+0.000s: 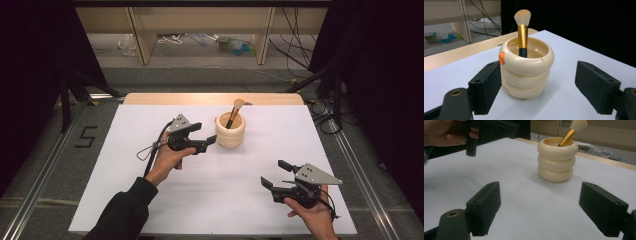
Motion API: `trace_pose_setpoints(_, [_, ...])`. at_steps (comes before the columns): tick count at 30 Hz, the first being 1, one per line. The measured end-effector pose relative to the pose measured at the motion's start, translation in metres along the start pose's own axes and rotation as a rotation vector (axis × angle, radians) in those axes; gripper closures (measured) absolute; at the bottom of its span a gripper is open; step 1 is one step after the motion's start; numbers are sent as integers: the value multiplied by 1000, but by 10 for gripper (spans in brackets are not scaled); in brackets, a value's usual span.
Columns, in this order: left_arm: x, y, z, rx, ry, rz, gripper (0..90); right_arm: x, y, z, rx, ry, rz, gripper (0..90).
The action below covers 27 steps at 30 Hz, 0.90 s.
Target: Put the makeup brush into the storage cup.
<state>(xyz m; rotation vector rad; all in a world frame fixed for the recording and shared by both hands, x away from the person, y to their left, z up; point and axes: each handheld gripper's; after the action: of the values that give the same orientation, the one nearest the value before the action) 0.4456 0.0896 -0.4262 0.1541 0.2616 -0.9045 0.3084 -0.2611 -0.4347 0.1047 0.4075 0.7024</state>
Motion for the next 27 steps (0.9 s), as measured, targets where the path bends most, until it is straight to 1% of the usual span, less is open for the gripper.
trace_pose_setpoints(3, [-4,-4,1,-3,-18,-11,215,0,0,0,-2,1,0,187])
trace_pose_setpoints(4, [-6,-5,1,7,-21,-10,215,0,0,0,-4,2,-2,187])
trace_pose_setpoints(8, [-14,-10,0,14,-27,-15,212,0,0,0,-5,1,1,188])
trace_pose_setpoints(9, [-16,-11,0,16,-27,-19,212,-1,0,0,-13,4,-7,188])
trace_pose_setpoints(10, [-17,-12,0,27,-26,-17,212,-1,0,0,-13,4,-7,188])
trace_pose_setpoints(11, [-18,-13,-1,21,-29,-16,212,0,1,0,-10,6,0,188])
trace_pose_setpoints(13, [-20,-14,-2,34,-26,-19,212,0,0,0,-19,3,-6,188])
trace_pose_setpoints(14, [-21,-14,-3,32,-26,-16,212,0,0,1,-30,-5,-3,188])
trace_pose_setpoints(15, [-22,-14,-4,25,-26,-21,213,0,1,0,-12,4,-2,188])
trace_pose_setpoints(16, [-23,-15,-4,17,-25,-24,212,0,1,0,-12,4,-1,188])
trace_pose_setpoints(17, [-23,-15,-5,17,-27,-23,213,0,-1,1,-34,-8,-9,188])
trace_pose_setpoints(19, [-26,-16,-5,31,-26,-21,213,0,-1,1,-29,0,-7,188])
trace_pose_setpoints(20, [-26,-16,-6,27,-29,-20,213,-1,0,0,-16,8,-4,188])
trace_pose_setpoints(21, [-28,-16,-6,27,-29,-21,213,0,0,0,-17,8,-4,188])
trace_pose_setpoints(22, [-29,-17,-6,22,-32,-21,213,0,-1,1,-35,-4,-8,188])
trace_pose_setpoints(27, [-34,-18,-6,24,-38,-16,214,0,-1,1,-36,-8,-9,189])
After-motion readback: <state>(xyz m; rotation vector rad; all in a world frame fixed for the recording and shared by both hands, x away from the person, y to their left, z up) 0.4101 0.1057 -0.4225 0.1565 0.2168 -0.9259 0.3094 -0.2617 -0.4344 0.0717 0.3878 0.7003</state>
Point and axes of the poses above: each handheld gripper's, and its own axes: x roughly forward along the jaws, z roughly out of its top, y roughly to its left, and after that the axes turned 11 degrees about x, right-handed
